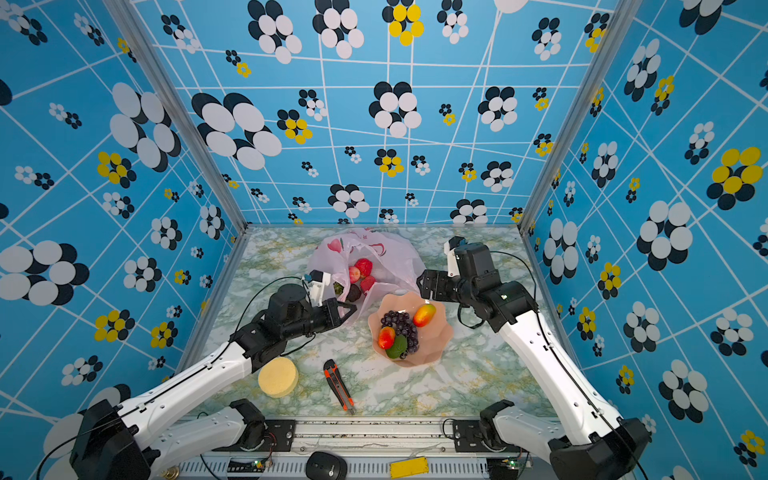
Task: Place the fruits into the plastic bag
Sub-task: 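Withdraw the right gripper from the bag back over the bowl, then lower the right gripper onto the yellow-green mango and grasp it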
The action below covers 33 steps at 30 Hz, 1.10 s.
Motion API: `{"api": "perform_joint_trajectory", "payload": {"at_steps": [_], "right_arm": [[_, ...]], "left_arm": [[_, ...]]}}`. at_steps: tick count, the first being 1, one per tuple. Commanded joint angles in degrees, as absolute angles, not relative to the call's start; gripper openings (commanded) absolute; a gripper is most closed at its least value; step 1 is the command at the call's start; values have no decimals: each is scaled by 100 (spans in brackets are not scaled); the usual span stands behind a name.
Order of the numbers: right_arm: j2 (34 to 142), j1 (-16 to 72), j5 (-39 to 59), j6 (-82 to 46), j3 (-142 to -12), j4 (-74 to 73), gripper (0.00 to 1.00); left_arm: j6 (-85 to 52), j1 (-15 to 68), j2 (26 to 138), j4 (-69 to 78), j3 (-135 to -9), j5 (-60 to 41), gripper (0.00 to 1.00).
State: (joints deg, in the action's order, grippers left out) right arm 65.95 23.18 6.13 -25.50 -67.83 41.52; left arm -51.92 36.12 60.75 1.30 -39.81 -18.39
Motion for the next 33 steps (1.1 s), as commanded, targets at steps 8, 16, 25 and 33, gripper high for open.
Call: {"api": "perform_joint_trajectory", "payload": {"at_steps": [8, 16, 25, 33], "right_arm": [[7191, 2276, 1082, -3110, -5932, 3754, 88], [7631, 2294, 943, -3113, -5519, 3490, 86], [8195, 2320, 728, -3325, -5576, 3302, 85], [8509, 2486, 88, -3613, -5735, 3275, 85]], "left_arm": [[-5221, 3647, 6113, 306, -3839, -1837, 0], [-5220, 3647, 6093, 326, -3815, -1851, 0], [-5199, 3639, 5989, 301, -3718, -1811, 0], [-5142, 3595, 6028, 307, -3709, -1835, 0]]}}
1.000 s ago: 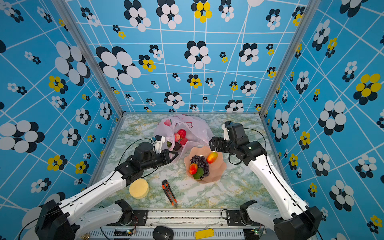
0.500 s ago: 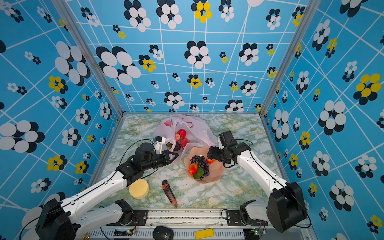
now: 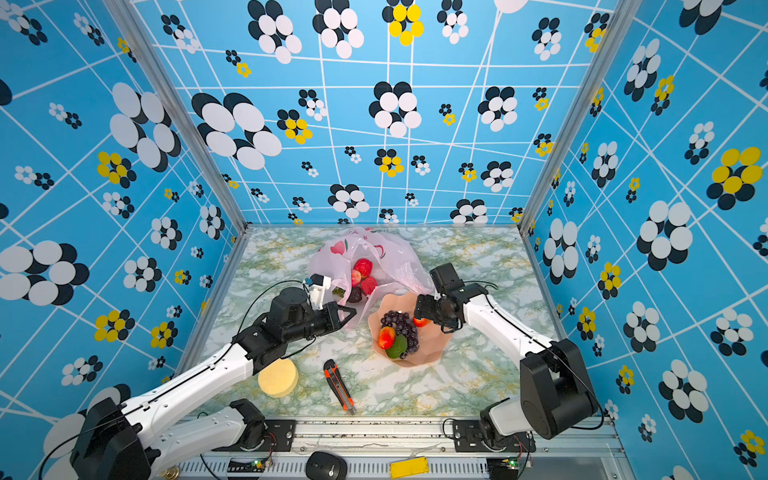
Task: Place the fruits into the plastic bag
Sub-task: 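Lower the right gripper onto the yellow-green mango and grasp it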
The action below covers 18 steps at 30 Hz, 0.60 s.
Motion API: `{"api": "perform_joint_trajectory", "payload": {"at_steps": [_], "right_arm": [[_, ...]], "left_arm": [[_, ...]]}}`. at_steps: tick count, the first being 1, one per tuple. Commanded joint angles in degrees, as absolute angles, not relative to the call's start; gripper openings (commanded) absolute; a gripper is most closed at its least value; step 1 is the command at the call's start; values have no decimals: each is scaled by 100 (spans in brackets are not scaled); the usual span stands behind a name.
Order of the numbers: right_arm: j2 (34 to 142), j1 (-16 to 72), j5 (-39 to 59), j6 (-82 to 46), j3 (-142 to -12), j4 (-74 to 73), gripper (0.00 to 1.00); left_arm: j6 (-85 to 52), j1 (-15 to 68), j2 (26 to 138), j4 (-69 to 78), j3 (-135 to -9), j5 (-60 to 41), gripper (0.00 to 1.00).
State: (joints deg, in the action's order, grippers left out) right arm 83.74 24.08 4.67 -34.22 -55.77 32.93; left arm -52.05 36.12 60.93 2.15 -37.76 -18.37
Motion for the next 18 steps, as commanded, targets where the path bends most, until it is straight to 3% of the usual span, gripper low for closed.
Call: {"api": "perform_joint_trajectory", "payload": {"at_steps": [1, 18], "right_arm": [[8556, 2503, 35, -3623, -5765, 3290, 86], [8858, 2571, -114, -3708, -5793, 3253, 85]], "left_arm": [[-5133, 3586, 6034, 306, -3709, -1841, 0], [-5089, 3471, 6003, 314, -3687, -1960, 0]]}}
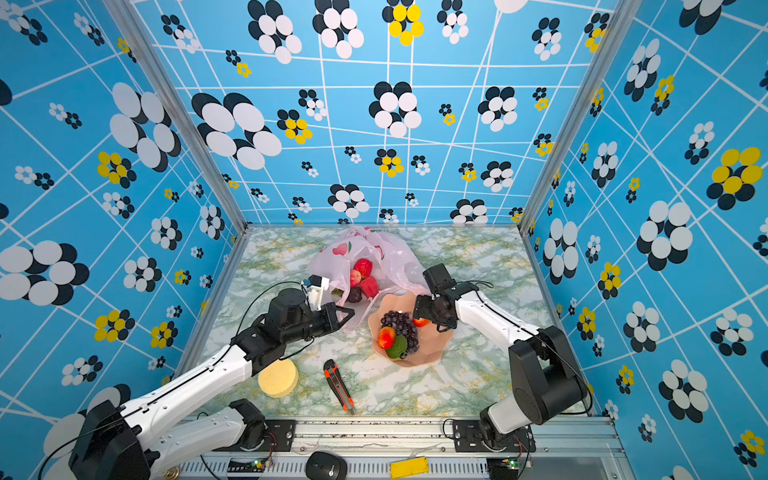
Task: Place the fruits into the plastic bag
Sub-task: 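Lower the right gripper onto the yellow-green mango and grasp it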
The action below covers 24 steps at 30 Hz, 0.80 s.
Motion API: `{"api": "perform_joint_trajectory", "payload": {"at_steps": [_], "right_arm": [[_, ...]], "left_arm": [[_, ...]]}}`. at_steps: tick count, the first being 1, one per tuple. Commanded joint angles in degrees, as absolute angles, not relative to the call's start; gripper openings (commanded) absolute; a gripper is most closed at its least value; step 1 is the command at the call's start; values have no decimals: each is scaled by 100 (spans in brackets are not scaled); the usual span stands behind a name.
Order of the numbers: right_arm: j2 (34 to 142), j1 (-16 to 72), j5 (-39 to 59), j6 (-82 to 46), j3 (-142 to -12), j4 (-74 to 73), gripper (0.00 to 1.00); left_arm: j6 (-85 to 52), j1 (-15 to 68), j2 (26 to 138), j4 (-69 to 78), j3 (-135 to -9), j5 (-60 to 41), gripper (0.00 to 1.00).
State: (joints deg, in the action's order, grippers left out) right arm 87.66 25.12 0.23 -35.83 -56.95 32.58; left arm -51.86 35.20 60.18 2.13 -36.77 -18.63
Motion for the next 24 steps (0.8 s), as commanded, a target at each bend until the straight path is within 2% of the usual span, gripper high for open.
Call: {"api": "perform_joint_trajectory", "payload": {"at_steps": [1, 8, 15, 17, 22, 24], "right_arm": [[8889, 2566, -123, -3715, -5797, 3226, 85], [9245, 2601, -115, -3735, -6023, 3059, 84], [9618, 2627, -105, -3698, -6231, 3022, 78], [9667, 2637, -114, -3696, -6257, 3013, 74], [9681, 2644, -64, -3648, -6259, 2979, 53], [9642, 2645, -35, -3647, -6267, 3000, 50]], "left_arm": [[-5098, 3463, 6003, 316, -3683, -1962, 0], [-5090, 3445, 5985, 305, -3623, -1980, 0], [-5063, 3370, 5874, 226, -3568, -1960, 0], [-5087, 3337, 5846, 237, -3518, -1951, 0], [-5124, 3286, 5865, 290, -3463, -1960, 0], [-5133, 3278, 5886, 312, -3472, -1977, 0]]}}
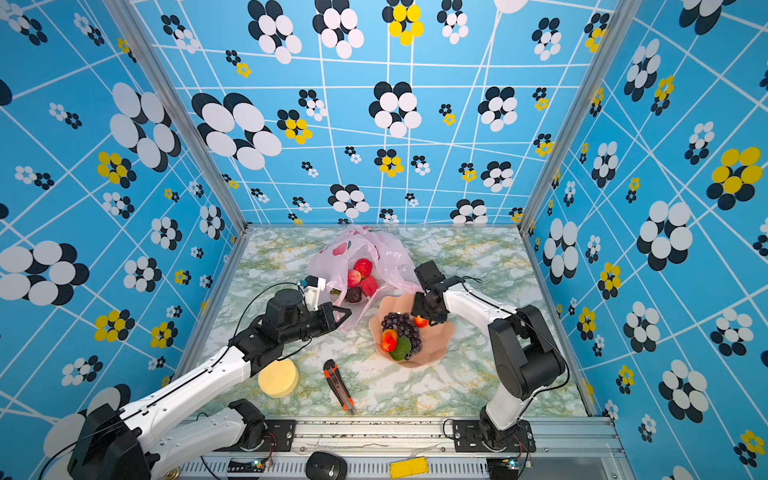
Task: Place the fruits into the plastic bag
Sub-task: 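Lower the right gripper onto the yellow-green mango and grasp it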
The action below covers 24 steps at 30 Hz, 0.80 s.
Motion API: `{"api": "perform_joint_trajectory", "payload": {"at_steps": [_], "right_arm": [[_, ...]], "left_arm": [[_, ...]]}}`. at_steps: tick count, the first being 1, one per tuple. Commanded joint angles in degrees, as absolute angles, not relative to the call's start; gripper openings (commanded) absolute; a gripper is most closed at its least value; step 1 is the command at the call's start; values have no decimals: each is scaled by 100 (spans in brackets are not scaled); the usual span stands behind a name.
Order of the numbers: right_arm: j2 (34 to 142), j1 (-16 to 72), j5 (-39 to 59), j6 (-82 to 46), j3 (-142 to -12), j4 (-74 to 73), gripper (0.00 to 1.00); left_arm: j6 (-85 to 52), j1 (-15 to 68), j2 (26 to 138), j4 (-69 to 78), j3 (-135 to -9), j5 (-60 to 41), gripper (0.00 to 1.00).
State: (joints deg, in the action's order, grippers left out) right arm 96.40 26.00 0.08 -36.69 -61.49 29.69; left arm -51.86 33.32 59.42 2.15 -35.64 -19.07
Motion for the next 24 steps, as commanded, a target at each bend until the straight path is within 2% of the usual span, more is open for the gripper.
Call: {"api": "perform_joint_trajectory", "payload": {"at_steps": [1, 13, 24], "right_arm": [[9596, 2643, -35, -3660, -6272, 3018, 49], [8203, 2644, -170, -3542, -6214, 3442, 49], [6975, 2645, 1195, -3752, -5796, 2955, 49]], "left_arm": [[-5133, 3278, 5906, 329, -3485, -1986, 0], [-5172, 3276, 5860, 358, -3476, -2018, 0], [-5229, 3287, 5853, 396, -3555, -2048, 0]]}}
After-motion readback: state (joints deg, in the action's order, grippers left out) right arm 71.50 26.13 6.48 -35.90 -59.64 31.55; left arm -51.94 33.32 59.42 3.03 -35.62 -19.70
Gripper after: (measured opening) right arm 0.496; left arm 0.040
